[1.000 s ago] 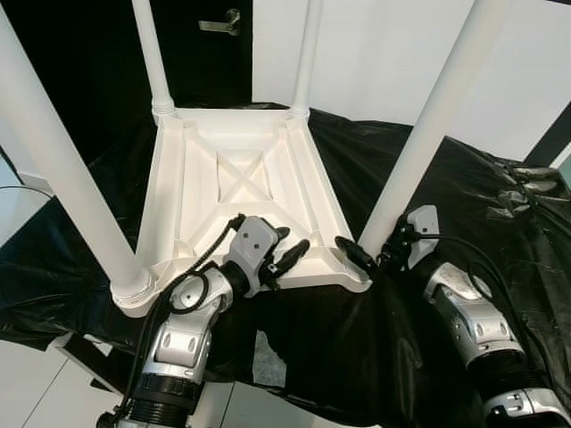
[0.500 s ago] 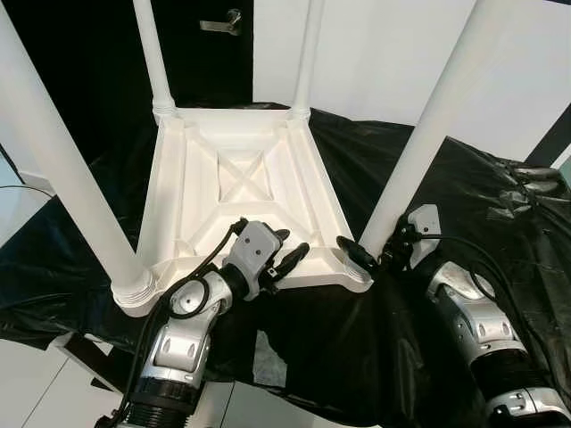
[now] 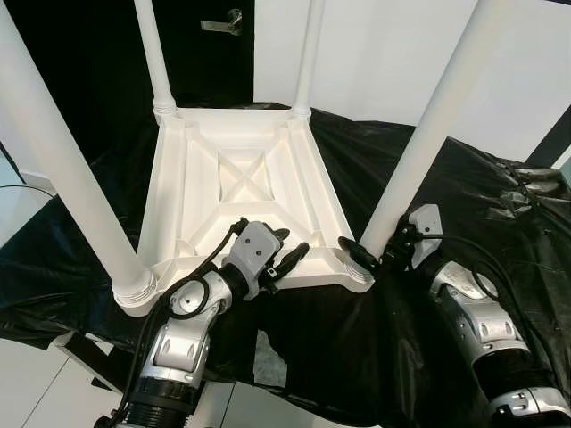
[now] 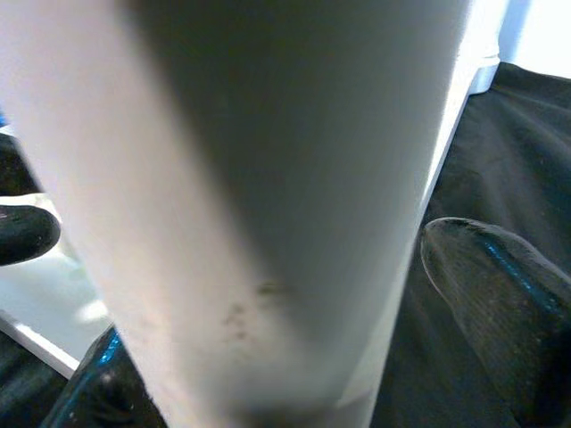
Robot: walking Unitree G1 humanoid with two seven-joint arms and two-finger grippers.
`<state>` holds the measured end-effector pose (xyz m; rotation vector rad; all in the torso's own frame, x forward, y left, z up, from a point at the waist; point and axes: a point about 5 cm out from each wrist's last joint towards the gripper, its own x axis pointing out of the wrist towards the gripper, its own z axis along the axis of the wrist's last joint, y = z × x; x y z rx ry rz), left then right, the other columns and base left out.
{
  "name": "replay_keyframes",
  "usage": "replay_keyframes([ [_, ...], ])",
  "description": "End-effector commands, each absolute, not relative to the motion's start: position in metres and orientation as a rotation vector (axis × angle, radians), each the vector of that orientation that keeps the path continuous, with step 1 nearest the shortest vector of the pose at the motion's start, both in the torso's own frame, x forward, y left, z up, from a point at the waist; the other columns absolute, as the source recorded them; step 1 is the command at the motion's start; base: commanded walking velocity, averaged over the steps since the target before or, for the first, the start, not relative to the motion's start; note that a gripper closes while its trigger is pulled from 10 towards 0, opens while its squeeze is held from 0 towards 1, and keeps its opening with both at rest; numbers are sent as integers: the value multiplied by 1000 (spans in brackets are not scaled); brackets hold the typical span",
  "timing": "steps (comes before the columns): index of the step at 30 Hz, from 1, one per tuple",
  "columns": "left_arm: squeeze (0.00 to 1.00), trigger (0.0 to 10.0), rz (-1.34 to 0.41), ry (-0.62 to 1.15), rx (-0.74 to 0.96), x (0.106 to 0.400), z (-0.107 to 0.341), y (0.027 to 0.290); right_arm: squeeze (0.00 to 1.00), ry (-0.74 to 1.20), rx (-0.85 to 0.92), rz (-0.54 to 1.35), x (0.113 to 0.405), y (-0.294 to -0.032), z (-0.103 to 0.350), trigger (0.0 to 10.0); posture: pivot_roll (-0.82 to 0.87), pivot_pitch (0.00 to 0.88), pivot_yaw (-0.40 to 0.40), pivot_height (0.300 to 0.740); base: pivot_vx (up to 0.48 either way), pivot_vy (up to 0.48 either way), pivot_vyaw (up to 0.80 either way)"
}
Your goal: Building children table
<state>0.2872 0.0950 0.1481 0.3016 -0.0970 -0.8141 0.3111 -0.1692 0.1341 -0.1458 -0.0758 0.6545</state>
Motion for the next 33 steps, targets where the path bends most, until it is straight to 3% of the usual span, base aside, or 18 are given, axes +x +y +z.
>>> replay_keyframes([
  [1, 0, 10000, -728, -106, 296, 290, 147, 96, 0, -69, -155, 643, 311, -174, 133, 10000, 102, 0, -126, 740, 0, 0, 0],
  [22, 0, 10000, -745, -109, 303, 291, 148, 97, 0, -66, -161, 652, 310, -174, 132, 10000, 92, 0, -114, 740, 0, 0, 0],
  [33, 0, 10000, -820, -106, 293, 295, 148, 86, 0, -95, -183, 646, 308, -171, 135, 10000, 8, 0, -18, 740, 0, 0, 0],
])
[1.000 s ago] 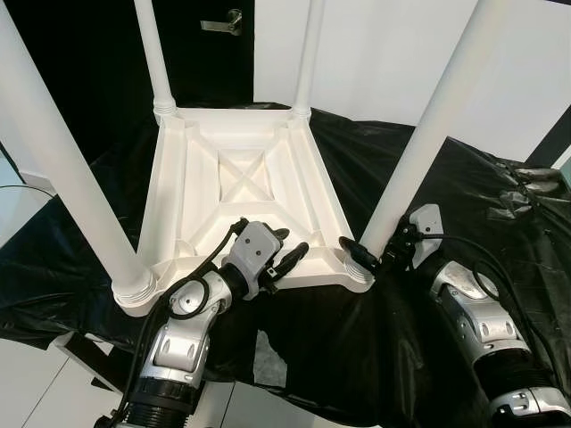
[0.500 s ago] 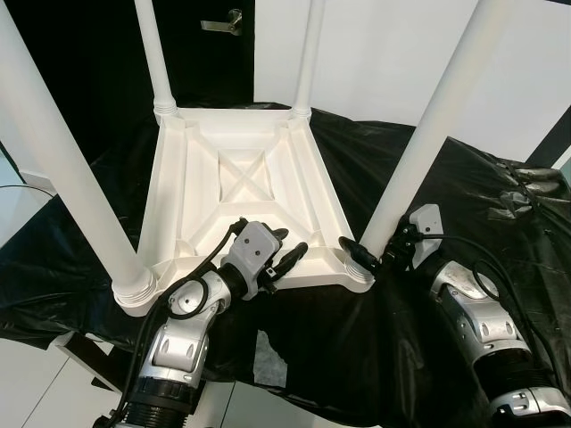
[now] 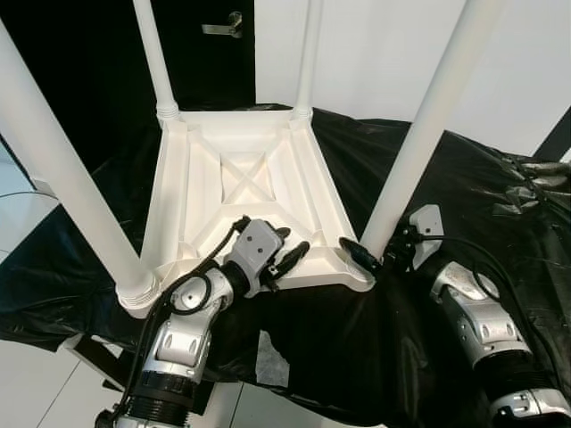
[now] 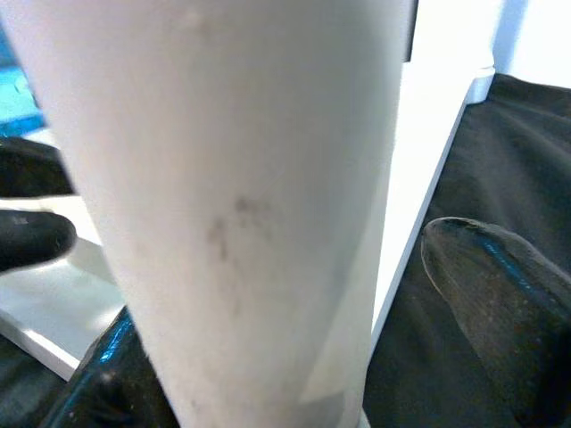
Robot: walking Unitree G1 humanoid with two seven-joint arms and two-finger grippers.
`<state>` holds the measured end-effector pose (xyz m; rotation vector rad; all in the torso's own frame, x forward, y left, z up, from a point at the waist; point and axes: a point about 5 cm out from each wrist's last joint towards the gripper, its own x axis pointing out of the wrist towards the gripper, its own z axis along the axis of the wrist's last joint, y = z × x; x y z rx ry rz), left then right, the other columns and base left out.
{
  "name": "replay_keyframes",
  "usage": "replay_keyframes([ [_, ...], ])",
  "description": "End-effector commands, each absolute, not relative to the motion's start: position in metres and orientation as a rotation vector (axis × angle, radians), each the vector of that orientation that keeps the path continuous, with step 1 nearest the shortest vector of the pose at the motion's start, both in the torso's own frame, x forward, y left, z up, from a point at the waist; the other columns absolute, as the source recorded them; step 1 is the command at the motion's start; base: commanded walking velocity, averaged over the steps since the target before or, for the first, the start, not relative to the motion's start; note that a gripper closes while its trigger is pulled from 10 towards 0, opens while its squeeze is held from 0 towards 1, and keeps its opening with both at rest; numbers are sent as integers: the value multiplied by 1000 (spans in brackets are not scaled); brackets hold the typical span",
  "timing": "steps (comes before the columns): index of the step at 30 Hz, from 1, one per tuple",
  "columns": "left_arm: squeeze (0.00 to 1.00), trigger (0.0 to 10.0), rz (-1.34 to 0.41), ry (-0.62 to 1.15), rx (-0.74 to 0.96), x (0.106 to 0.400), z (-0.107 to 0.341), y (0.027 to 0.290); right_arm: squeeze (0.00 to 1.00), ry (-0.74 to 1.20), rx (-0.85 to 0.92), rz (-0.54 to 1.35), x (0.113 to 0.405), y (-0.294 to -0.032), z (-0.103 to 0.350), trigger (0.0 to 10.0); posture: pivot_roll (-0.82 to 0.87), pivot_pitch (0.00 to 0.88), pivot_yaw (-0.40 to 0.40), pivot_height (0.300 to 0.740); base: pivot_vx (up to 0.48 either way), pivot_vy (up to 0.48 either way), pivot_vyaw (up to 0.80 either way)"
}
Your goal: Building children table
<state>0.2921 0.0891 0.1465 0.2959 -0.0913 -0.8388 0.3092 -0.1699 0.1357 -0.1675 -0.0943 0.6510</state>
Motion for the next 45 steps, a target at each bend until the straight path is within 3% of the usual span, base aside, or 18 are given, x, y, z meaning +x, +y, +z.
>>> replay_keyframes([
  [1, 0, 10000, -834, -106, 294, 296, 149, 85, 0, -99, -183, 647, 307, -170, 136, 10000, -6, 0, -1, 740, 0, 0, 0],
  [23, 0, 10000, -878, -116, 301, 300, 151, 79, 0, -109, -170, 637, 308, -165, 134, 10000, -12, 0, 16, 740, 0, 0, 0],
  [37, 0, 10000, -1060, -52, 292, 265, 128, 61, 0, -63, -151, 759, 317, -140, 126, 10000, 11, 0, -12, 740, 0, 0, 0],
  [38, 0, 10000, -1060, -51, 295, 265, 128, 61, 0, -62, -153, 763, 318, -139, 126, 8510, 11, 0, -12, 740, 0, 0, 0],
  [40, 0, 10000, -1058, -50, 296, 265, 128, 62, 0, -63, -154, 766, 318, -138, 126, 8510, 14, 0, -13, 740, 0, 0, 0],
  [41, 0, 10000, -1051, -52, 304, 267, 129, 64, 0, -63, -148, 768, 318, -137, 126, 0, 16, 0, -15, 740, 0, 0, 0],
  [45, 0, 10000, -1028, -55, 318, 271, 131, 69, 0, -66, -141, 757, 317, -138, 125, 0, 17, 0, -18, 740, 0, 0, 0],
])
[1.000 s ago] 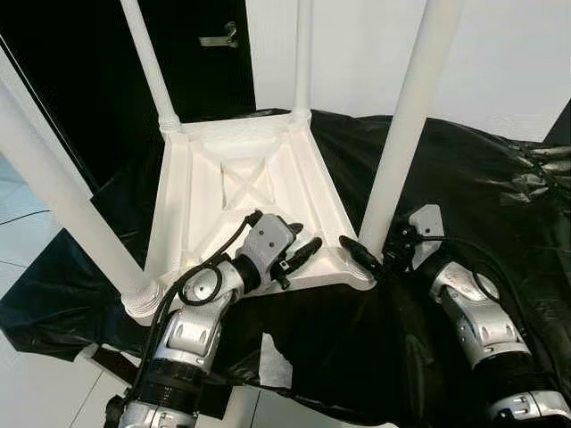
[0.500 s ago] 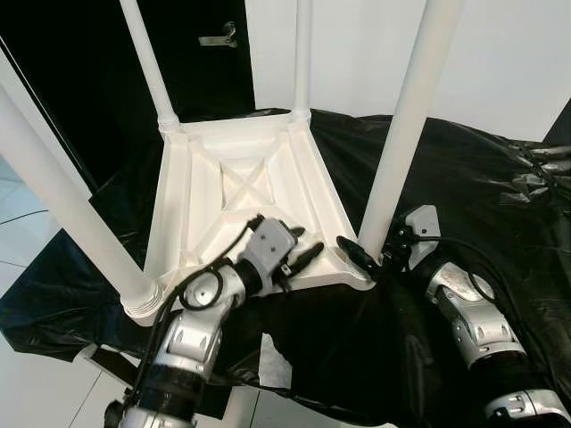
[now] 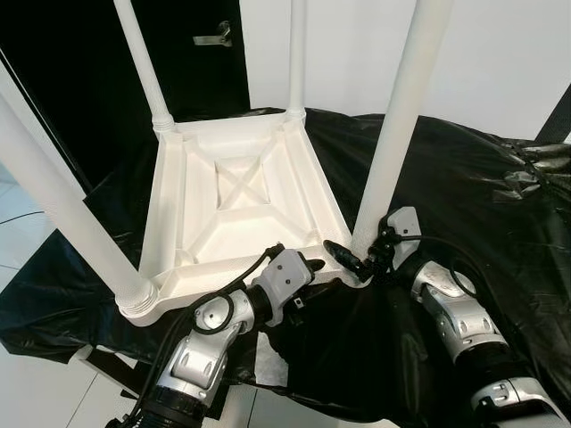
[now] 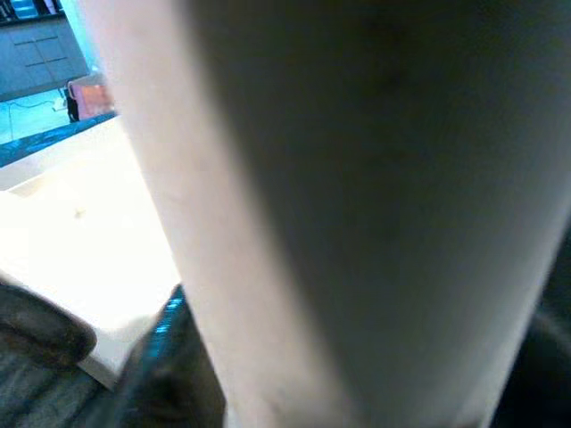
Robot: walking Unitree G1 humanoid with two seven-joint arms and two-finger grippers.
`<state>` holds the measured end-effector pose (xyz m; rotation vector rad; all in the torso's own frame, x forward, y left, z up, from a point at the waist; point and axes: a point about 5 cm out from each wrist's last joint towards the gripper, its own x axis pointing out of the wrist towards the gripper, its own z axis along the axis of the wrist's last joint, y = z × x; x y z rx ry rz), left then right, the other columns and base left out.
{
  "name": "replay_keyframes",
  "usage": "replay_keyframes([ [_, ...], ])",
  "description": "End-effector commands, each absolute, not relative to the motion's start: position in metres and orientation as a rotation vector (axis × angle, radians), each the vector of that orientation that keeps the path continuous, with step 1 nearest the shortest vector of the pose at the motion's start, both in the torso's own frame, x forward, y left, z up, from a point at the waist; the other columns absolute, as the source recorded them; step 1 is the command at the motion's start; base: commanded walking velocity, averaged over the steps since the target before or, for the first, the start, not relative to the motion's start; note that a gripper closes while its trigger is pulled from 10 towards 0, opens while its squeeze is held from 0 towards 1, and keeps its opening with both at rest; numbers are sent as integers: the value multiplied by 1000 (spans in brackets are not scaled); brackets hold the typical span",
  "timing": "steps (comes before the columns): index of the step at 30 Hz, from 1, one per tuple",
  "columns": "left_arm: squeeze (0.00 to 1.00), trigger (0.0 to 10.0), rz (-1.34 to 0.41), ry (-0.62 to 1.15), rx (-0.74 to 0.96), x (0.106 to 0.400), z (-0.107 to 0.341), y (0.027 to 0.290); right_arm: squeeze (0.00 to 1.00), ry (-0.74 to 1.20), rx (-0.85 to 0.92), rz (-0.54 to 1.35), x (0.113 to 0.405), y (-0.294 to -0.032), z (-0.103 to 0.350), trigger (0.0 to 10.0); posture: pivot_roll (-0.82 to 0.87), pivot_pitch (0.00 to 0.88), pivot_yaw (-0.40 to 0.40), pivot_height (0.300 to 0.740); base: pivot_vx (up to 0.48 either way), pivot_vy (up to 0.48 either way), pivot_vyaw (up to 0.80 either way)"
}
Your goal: Building children table
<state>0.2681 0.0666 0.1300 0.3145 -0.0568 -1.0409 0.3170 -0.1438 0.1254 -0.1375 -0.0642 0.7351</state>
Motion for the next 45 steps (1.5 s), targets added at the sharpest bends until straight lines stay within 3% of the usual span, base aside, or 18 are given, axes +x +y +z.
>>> replay_keyframes([
  [1, 0, 10000, -1028, -55, 318, 271, 131, 69, 0, -66, -141, 757, 317, -138, 125, 0, 17, 0, -18, 740, 0, 0, 0],
  [9, 0, 10000, -966, -58, 352, 279, 132, 75, 0, -56, -169, 614, 316, -147, 121, 0, 5, 0, -24, 740, 0, 0, 0],
  [10, 0, 10000, -960, -58, 347, 279, 132, 75, 0, -48, -164, 549, 317, -149, 120, 784, 6, 0, -26, 740, 0, 0, 0],
  [14, 0, 10000, -954, -59, 345, 279, 133, 76, 0, -44, -156, 501, 316, -148, 120, 275, 7, 0, -26, 740, 0, 0, 0],
  [15, 0, 10000, -949, -56, 341, 279, 132, 78, 0, -43, -141, 452, 313, -142, 118, 6980, 4, 0, -26, 740, 0, 0, 0],
  [16, 0, 10000, -949, -56, 341, 279, 132, 78, 0, -43, -141, 452, 313, -142, 118, 6980, 4, 0, -26, 740, 0, 0, 0],
  [17, 0, 10000, -946, -53, 334, 278, 132, 81, 0, -45, -120, 391, 309, -134, 116, 10000, 3, 0, -25, 740, 0, 0, 0],
  [23, 0, 10000, -954, -47, 339, 276, 132, 87, 0, -35, -57, 174, 302, -113, 111, 10000, 9, 0, -26, 740, 0, 0, 0],
  [33, 0, 10000, -978, -58, 346, 278, 133, 83, 0, -55, -27, 95, 299, -112, 115, 10000, -10, 0, -14, 740, 0, 0, 0],
  [34, 0, 10000, -979, -59, 346, 278, 133, 83, 220, -58, -24, 93, 298, -114, 115, 10000, -10, 0, -12, 740, 0, 0, 0],
  [35, 0, 10000, -979, -59, 346, 278, 133, 83, 220, -58, -24, 93, 298, -114, 115, 10000, -10, 0, -12, 740, 0, 0, 0],
  [36, 0, 10000, -978, -59, 347, 278, 133, 83, 1000, -72, -2, 104, 297, -114, 118, 10000, -14, 0, -14, 740, 0, 0, 0],
  [45, 0, 10000, -985, -67, 342, 278, 134, 79, 1000, -129, -28, 367, 291, -136, 133, 10000, -19, 0, -17, 740, 0, 0, 0],
])
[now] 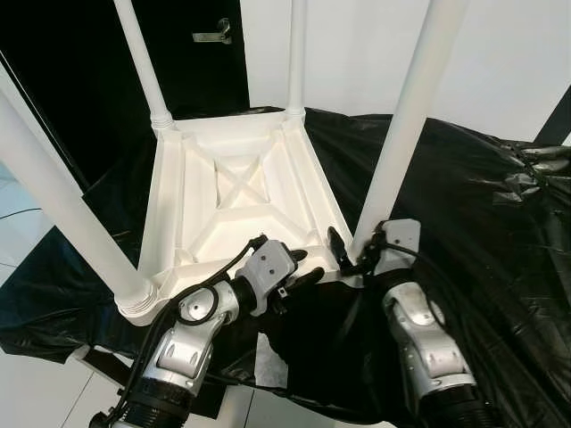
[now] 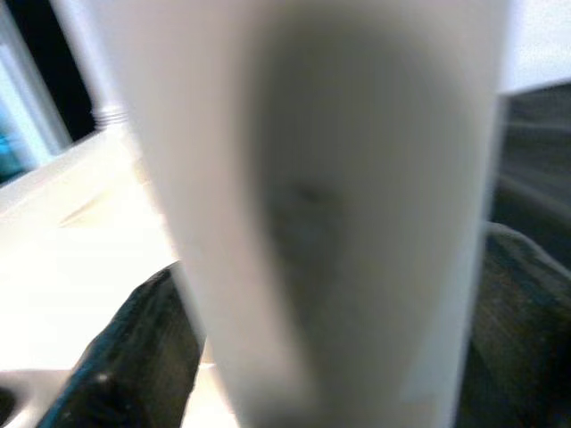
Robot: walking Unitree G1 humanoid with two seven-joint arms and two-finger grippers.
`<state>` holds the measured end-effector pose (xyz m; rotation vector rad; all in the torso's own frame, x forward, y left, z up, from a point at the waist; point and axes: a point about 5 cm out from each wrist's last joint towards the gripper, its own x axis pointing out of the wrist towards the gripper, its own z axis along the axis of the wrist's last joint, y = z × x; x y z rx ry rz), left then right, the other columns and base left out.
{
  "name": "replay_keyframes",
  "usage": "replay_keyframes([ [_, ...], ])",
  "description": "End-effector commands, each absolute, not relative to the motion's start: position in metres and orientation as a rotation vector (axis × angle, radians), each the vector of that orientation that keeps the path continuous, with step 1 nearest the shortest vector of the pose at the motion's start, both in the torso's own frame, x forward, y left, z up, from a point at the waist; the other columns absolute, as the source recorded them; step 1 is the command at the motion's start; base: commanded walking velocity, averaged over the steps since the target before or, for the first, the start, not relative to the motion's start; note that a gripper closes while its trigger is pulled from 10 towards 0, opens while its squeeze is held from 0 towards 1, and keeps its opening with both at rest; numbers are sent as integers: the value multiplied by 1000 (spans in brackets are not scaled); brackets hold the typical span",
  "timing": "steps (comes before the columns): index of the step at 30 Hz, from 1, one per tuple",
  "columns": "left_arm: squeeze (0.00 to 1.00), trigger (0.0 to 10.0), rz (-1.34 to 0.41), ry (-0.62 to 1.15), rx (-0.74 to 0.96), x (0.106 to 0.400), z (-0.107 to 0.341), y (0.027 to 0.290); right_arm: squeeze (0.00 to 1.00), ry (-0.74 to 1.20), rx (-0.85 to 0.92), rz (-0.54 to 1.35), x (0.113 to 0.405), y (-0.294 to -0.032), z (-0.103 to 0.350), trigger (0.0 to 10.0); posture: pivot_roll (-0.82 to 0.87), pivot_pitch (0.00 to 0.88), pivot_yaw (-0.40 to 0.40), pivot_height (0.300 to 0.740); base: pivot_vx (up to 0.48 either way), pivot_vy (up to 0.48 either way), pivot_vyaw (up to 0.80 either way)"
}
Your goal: Building children table
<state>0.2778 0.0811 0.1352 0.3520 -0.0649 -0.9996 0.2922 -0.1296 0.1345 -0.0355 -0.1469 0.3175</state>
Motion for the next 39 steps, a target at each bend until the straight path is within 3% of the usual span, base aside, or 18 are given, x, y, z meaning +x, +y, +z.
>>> replay_keyframes([
  [1, 0, 10000, -986, -68, 341, 278, 134, 79, 1000, -122, -32, 407, 290, -140, 133, 10000, -19, 0, -17, 740, 0, 0, 0],
  [2, 0, 10000, -987, -68, 340, 277, 134, 79, 0, -105, -24, 465, 292, -146, 134, 10000, -20, 0, -17, 740, 0, 0, 0],
  [15, 0, 10000, -982, -70, 330, 276, 135, 79, 0, -49, -150, 743, 314, -156, 140, 10000, -11, 0, -19, 740, 0, 0, 0],
  [16, 0, 10000, -982, -70, 329, 275, 134, 79, 0, -36, -154, 770, 316, -156, 140, 3765, -8, 0, -21, 740, 0, 0, 0],
  [17, 0, 10000, -983, -71, 327, 275, 134, 79, 0, -23, -160, 801, 316, -155, 139, 0, -8, 0, -22, 740, 0, 0, 0],
  [24, 0, 10000, -985, -74, 322, 274, 135, 77, 0, 4, -156, 855, 316, -154, 135, 0, -9, 0, -25, 740, 0, 0, 0],
  [29, 0, 10000, -981, -75, 321, 275, 135, 76, 0, 14, -130, 796, 315, -157, 132, 0, -11, 0, -31, 740, 0, 0, 0],
  [30, 0, 10000, -980, -75, 321, 275, 135, 76, 0, 12, -126, 748, 316, -158, 131, 10000, -13, 0, -33, 740, 0, 0, 0],
  [39, 0, 10000, -972, -76, 314, 277, 136, 76, 0, 31, -143, 478, 312, -159, 122, 10000, -21, 0, -16, 740, 0, 0, 0],
])
